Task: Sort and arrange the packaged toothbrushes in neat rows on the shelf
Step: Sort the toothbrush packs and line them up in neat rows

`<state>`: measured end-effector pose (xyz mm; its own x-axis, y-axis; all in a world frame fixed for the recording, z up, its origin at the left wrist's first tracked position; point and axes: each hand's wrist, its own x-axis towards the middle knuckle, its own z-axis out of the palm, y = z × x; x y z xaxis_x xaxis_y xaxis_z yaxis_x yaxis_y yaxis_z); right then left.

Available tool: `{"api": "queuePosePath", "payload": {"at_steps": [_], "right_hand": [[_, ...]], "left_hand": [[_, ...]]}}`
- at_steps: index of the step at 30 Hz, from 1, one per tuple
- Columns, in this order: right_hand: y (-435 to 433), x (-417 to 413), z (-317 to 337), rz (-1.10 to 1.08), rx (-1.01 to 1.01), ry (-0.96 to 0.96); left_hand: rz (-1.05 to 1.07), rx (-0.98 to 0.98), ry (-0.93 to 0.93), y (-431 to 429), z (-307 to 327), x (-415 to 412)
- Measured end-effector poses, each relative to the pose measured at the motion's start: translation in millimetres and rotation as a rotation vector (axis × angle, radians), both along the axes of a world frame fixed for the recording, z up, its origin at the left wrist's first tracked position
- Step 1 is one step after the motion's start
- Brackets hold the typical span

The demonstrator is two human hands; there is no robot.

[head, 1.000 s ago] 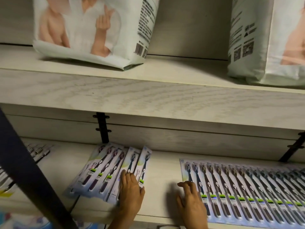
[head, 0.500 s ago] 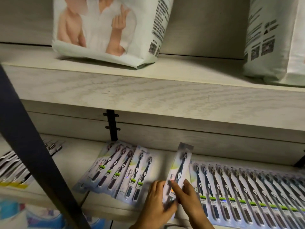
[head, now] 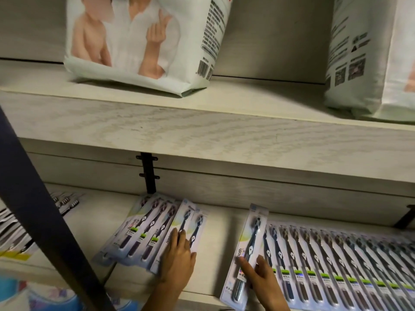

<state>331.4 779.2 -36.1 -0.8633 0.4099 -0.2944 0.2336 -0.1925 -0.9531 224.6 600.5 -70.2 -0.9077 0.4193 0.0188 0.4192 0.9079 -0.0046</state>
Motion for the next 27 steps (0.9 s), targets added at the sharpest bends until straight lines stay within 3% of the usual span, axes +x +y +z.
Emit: {"api": "queuePosePath", "payload": {"at_steps": [5,10,12,14,16,19,22,27], "right_hand": [[0,1,-5,-0.004,-0.002,-0.021],[0,1,-5,0.029,0.018,-0.065],[-1,1,-2,0.054,0.037,-0.076],[0,0,0,0.077,0.051,-0.086],[0,-3,1,0.106,0.073,-0.082],[-1,-4,4,0.143,0.131,-0.071],[4,-8,4,0.136,0.223,-0.079],[22,-30,-7,0.188,0.665,-0.256]], "left_hand": [[0.064,-0.009,0.100,-4,-15,-8],[0.063,-0.014,0.051,-8,-18,-13],[0.074,-0.186,0.006,-9,-11,-6],[0.003,-0.305,0.150,-2,-14,-5],[-0.007,-0.347,0.117,0,-9,-1],[0.177,0.150,0.060,4,1,10],[0.195,0.685,0.043,4,13,21],[0.187,1.041,0.017,4,11,19]]}}
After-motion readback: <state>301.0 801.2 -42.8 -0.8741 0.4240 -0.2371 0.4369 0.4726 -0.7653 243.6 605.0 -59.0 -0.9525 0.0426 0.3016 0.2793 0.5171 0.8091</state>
